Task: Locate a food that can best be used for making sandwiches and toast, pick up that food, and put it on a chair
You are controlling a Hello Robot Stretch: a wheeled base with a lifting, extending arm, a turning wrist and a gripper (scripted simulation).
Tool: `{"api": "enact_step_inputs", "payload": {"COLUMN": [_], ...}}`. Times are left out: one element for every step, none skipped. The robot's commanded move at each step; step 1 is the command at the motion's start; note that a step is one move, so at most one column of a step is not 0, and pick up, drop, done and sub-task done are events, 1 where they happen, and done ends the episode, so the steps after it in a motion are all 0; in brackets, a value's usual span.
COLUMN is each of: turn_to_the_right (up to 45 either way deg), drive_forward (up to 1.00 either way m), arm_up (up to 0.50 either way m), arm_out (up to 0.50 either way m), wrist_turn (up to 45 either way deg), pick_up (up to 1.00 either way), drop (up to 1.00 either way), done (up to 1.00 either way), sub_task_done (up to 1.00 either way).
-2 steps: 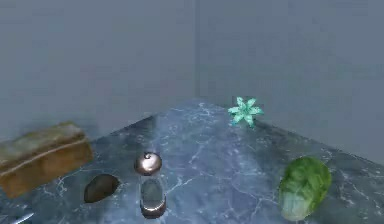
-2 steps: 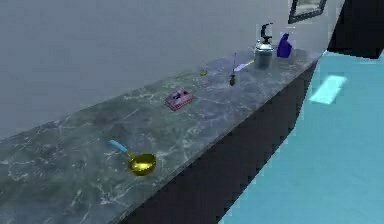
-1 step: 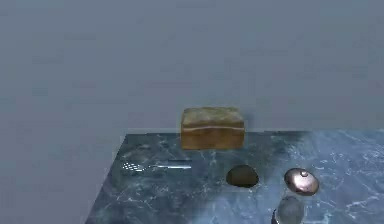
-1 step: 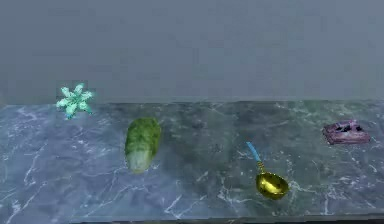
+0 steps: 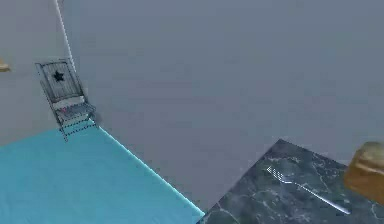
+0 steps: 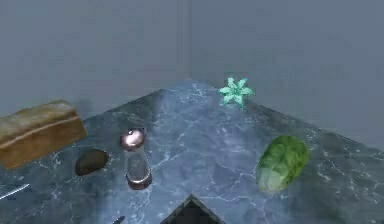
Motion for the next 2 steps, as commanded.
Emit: {"api": "enact_step_inputs", "payload": {"turn_to_the_right": [-33.0,0.0], "drive_forward": [0.0,0.0], "arm_up": [0.0,0.5], "arm_out": [0.0,0.0], "wrist_turn": [0.0,0.0], "pick_up": [0.0,0.0], "drop": [0.0,0.0], "done": [0.0,0.0], "sub_task_done": [0.0,0.0]}}
